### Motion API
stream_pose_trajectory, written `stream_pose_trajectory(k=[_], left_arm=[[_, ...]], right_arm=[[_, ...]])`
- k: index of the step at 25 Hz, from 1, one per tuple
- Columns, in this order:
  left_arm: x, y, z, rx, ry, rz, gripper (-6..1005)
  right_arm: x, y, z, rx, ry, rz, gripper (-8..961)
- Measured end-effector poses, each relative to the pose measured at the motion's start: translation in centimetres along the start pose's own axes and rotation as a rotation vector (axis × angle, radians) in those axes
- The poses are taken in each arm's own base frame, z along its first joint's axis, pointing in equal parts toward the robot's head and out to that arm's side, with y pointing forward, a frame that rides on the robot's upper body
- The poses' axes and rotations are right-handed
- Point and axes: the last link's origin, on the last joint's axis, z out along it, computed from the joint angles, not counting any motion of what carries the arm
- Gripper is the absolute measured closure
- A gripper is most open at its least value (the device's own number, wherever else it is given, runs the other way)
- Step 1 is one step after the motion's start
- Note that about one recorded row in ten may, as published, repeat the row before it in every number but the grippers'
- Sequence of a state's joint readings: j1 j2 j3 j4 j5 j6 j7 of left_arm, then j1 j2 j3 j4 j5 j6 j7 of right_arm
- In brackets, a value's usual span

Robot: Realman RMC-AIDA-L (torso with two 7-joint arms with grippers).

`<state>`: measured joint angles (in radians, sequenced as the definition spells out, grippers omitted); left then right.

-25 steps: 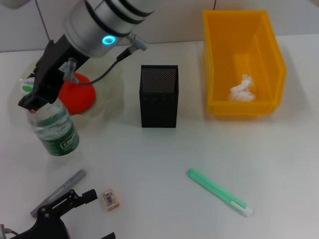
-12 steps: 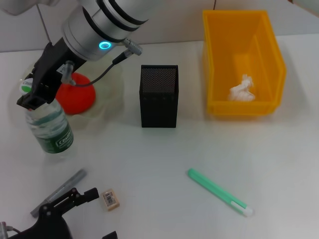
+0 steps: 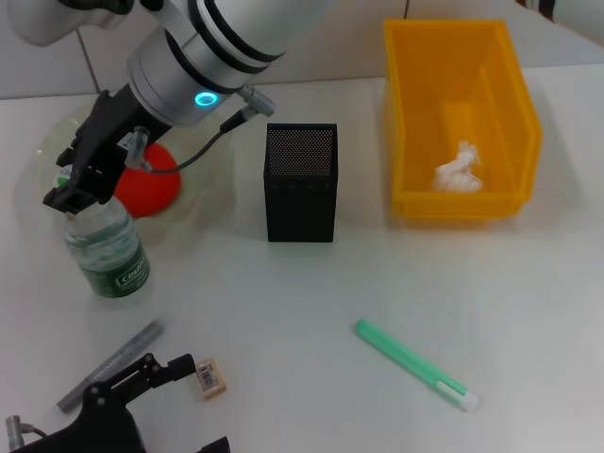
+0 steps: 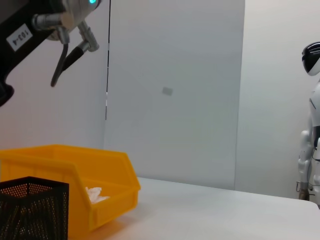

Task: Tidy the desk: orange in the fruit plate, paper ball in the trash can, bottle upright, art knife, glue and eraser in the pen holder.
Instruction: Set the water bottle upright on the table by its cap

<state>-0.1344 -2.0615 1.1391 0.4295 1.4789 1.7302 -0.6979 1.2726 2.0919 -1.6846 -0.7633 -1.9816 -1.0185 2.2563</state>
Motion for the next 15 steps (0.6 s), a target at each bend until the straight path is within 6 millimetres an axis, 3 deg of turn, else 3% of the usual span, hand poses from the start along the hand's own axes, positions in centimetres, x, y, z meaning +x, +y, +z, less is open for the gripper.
stream_pose_trajectory(k=[8,15], left_arm=[[0.0,0.0,0.0,0.000,-0.001,0.000,171],[0.2,-0.3,0.3,-0.007,0.001,0.003,171]], right_arm=[[-0.5,0.9,-1.8,0.036,-0.147,-0.038,502],[-0.3,0.6,-2.5,0.045,-0.161,-0.010,467]])
